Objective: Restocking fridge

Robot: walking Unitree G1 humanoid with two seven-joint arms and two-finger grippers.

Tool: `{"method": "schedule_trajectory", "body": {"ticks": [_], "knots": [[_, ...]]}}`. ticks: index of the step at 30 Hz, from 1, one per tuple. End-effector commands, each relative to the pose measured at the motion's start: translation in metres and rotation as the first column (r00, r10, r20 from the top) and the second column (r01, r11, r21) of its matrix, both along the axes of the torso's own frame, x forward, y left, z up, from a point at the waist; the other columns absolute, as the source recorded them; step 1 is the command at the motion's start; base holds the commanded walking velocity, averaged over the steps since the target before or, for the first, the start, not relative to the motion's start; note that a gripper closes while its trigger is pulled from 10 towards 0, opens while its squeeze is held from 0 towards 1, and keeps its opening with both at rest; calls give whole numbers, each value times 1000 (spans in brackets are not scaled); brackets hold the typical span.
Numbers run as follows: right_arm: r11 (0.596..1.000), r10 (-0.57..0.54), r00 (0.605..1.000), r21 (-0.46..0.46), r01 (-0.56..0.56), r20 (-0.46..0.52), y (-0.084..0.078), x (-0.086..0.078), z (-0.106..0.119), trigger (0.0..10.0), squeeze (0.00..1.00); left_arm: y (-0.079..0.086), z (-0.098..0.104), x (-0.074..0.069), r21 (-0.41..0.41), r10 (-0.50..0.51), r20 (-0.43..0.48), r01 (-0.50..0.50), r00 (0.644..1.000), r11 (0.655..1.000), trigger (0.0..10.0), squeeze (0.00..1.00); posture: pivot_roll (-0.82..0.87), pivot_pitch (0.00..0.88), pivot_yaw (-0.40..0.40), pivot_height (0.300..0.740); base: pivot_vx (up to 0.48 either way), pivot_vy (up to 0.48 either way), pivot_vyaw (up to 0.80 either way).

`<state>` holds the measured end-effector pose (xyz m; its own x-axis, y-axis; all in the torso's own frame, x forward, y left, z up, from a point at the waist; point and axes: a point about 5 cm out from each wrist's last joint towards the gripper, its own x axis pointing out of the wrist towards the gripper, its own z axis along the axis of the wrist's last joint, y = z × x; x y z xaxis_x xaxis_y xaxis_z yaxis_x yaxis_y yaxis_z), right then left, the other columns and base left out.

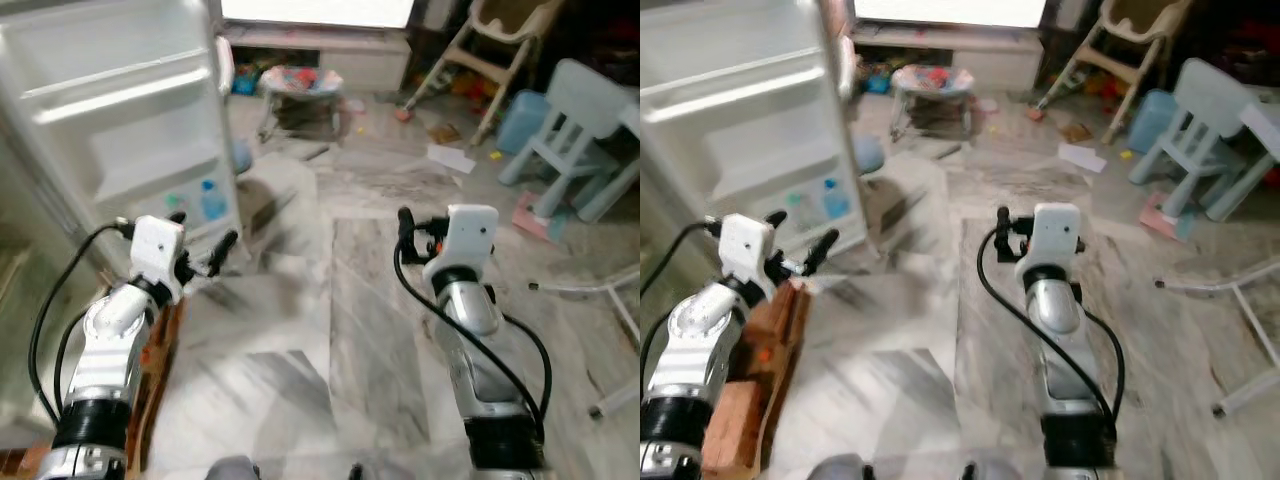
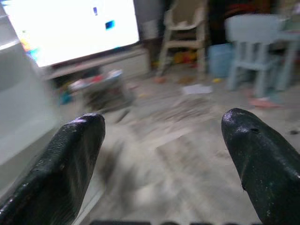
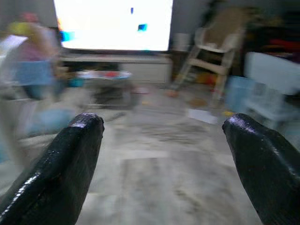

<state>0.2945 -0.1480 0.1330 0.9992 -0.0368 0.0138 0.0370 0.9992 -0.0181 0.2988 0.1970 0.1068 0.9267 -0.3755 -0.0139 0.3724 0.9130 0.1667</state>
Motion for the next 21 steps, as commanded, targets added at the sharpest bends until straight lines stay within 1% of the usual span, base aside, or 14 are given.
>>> {"method": "schedule_trajectory", "body": {"ticks": [1,10,16,21], "knots": [[1000,-10,1000,-3,10,12,-3,1,3,10000,0,-9,0,1,15,-31,-5,32,999,999,10000,0,60,50,-51,740,450,0,-800],[1000,-16,1000,-5,16,9,-4,0,2,10000,0,-10,-2,-1,6,-24,-25,24,999,1000,10000,0,32,42,-47,740,467,0,-800],[1000,-19,1000,-11,19,18,-4,0,5,10000,0,-11,2,4,10,-27,-19,27,999,1000,10000,0,19,44,-40,740,480,0,-800],[1000,-19,1000,-14,19,15,-3,-1,3,10000,0,-11,3,5,10,-26,-19,26,999,1000,10000,0,21,43,-41,740,480,0,-800]]}}
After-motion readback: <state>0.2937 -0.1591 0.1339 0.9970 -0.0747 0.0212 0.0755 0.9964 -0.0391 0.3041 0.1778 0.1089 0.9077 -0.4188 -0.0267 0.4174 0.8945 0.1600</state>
